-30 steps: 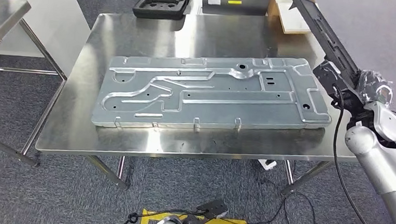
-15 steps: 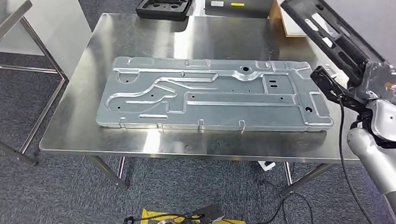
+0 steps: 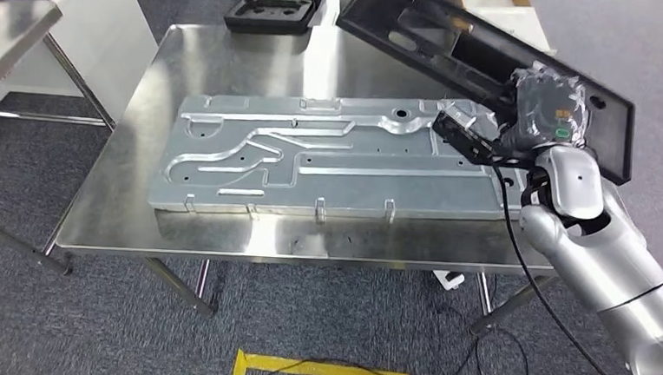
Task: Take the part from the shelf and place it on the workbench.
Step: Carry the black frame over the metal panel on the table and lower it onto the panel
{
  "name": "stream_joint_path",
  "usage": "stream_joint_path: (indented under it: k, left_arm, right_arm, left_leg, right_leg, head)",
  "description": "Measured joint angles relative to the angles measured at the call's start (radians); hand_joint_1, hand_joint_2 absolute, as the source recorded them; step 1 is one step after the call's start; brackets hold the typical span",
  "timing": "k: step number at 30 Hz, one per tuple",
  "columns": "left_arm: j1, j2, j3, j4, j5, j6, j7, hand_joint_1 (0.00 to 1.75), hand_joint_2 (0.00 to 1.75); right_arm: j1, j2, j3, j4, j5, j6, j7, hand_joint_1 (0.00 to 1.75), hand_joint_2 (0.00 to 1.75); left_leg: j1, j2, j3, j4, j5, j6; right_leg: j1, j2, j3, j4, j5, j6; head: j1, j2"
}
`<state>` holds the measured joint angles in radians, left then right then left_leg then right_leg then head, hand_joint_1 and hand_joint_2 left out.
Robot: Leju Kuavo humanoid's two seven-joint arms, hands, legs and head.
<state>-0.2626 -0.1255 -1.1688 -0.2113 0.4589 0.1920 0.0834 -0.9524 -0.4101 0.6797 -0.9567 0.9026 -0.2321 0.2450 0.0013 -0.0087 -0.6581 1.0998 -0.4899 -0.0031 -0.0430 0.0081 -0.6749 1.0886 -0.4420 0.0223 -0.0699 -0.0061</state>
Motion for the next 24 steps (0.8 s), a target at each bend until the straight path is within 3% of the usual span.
stream_joint_path:
  k: [1,3,4,5,8,10,13,15,18,19,20,21,22,24]
  left_arm:
    - [-0.002,0.001,0.000,0.001,-0.001,0.000,0.002,0.00,1.75]
    - [-0.001,0.003,0.000,0.001,-0.003,0.000,0.009,0.00,1.75]
    - [0.003,0.004,0.000,0.002,-0.005,0.001,0.013,0.00,1.75]
    - [0.008,0.006,0.000,0.002,-0.006,0.002,0.015,0.00,1.75]
    - [0.013,0.012,0.000,0.004,-0.008,0.006,0.015,0.00,1.75]
    - [0.013,0.014,0.000,0.005,-0.008,0.011,0.013,0.00,1.75]
    - [0.018,0.016,0.000,0.006,-0.008,0.017,0.012,0.00,1.75]
    - [0.020,0.015,0.000,0.007,-0.008,0.021,0.011,0.00,1.75]
    - [0.023,0.012,0.000,0.007,-0.008,0.023,0.009,0.00,1.75]
    - [0.024,0.012,0.000,0.007,-0.008,0.024,0.009,0.00,1.75]
    - [0.025,0.011,0.000,0.008,-0.009,0.023,0.009,0.00,1.75]
    - [0.026,0.011,0.000,0.008,-0.011,0.023,0.009,0.00,1.75]
    - [0.026,0.011,0.000,0.008,-0.015,0.024,0.009,0.00,1.75]
    - [0.025,0.011,0.000,0.008,-0.026,0.026,0.009,0.00,1.75]
  right_arm:
    - [-0.003,0.005,0.009,-0.010,0.000,0.004,0.002,1.75,1.75]
    - [-0.009,0.021,0.032,-0.030,0.001,0.018,0.006,1.75,1.75]
    - [-0.013,0.029,0.049,-0.040,0.002,0.027,0.009,1.75,1.75]
    - [-0.014,0.035,0.066,-0.046,0.003,0.035,0.012,1.75,1.75]
    - [-0.018,0.045,0.102,-0.064,0.002,0.048,0.019,1.75,1.75]
    - [-0.025,0.046,0.115,-0.070,-0.007,0.062,0.034,1.75,1.75]
    - [-0.022,0.035,0.124,-0.070,-0.039,0.078,0.060,1.75,1.75]
    - [-0.017,0.019,0.125,-0.069,-0.059,0.080,0.068,1.75,1.75]
    - [-0.006,-0.002,0.125,-0.069,-0.078,0.080,0.075,0.44,0.44]
    - [0.002,-0.007,0.126,-0.069,-0.082,0.081,0.078,0.00,0.00]
    - [0.008,-0.013,0.127,-0.070,-0.085,0.082,0.082,0.00,0.00]
    - [0.012,-0.017,0.128,-0.071,-0.087,0.083,0.084,0.00,0.00]
    - [0.014,-0.022,0.129,-0.072,-0.089,0.084,0.086,0.00,0.00]
    - [0.015,-0.029,0.129,-0.075,-0.091,0.086,0.088,0.00,0.00]
  left_leg:
    - [0.002,0.001,-0.021,0.046,-0.028,-0.006]
    - [0.001,0.004,-0.071,0.171,-0.077,-0.005]
    - [0.000,0.004,-0.089,0.209,-0.081,0.000]
    - [-0.003,0.003,-0.091,0.209,-0.067,0.007]
    - [-0.020,0.001,-0.029,0.057,0.023,0.050]
    - [-0.030,0.000,0.006,-0.022,0.046,0.071]
    - [-0.031,0.002,0.026,-0.062,0.050,0.073]
    - [-0.024,0.004,0.042,-0.092,0.062,0.070]
    - [-0.022,0.006,0.049,-0.102,0.067,0.070]
    - [-0.022,0.007,0.048,-0.099,0.067,0.070]
    - [-0.022,0.007,0.047,-0.096,0.065,0.070]
    - [-0.021,0.007,0.045,-0.091,0.063,0.070]
    - [-0.021,0.007,0.044,-0.084,0.059,0.068]
    - [-0.023,0.007,0.037,-0.067,0.049,0.061]
  right_leg:
    - [0.002,-0.004,0.000,-0.001,0.001,-0.003]
    - [0.008,-0.009,0.001,-0.003,0.001,-0.007]
    - [0.012,-0.008,0.003,-0.003,0.000,-0.009]
    - [0.017,-0.005,0.006,-0.003,-0.001,-0.011]
    - [0.030,0.002,0.015,-0.006,-0.004,-0.016]
    - [0.028,0.002,0.017,-0.013,-0.001,-0.013]
    - [0.025,-0.001,0.020,-0.027,0.006,0.001]
    - [0.027,-0.003,0.012,-0.004,-0.015,0.009]
    - [0.026,-0.004,-0.058,0.151,-0.091,0.019]
    - [0.025,-0.004,-0.077,0.191,-0.100,0.022]
    - [0.024,-0.005,-0.081,0.200,-0.094,0.025]
    - [0.022,-0.005,-0.066,0.171,-0.071,0.027]
    - [0.021,-0.006,-0.036,0.114,-0.039,0.029]
    - [0.022,-0.008,0.021,0.005,-0.005,0.022]
  head:
    - [-0.003,0.000]
    - [-0.007,0.000]
    - [-0.007,0.000]
    - [-0.007,0.000]
    - [-0.005,0.000]
    - [-0.003,0.000]
    - [-0.008,0.000]
    - [-0.004,0.000]
    - [0.003,0.000]
    - [0.004,0.000]
    - [0.003,0.000]
    - [0.004,0.000]
    - [0.004,0.000]
    - [0.004,0.000]
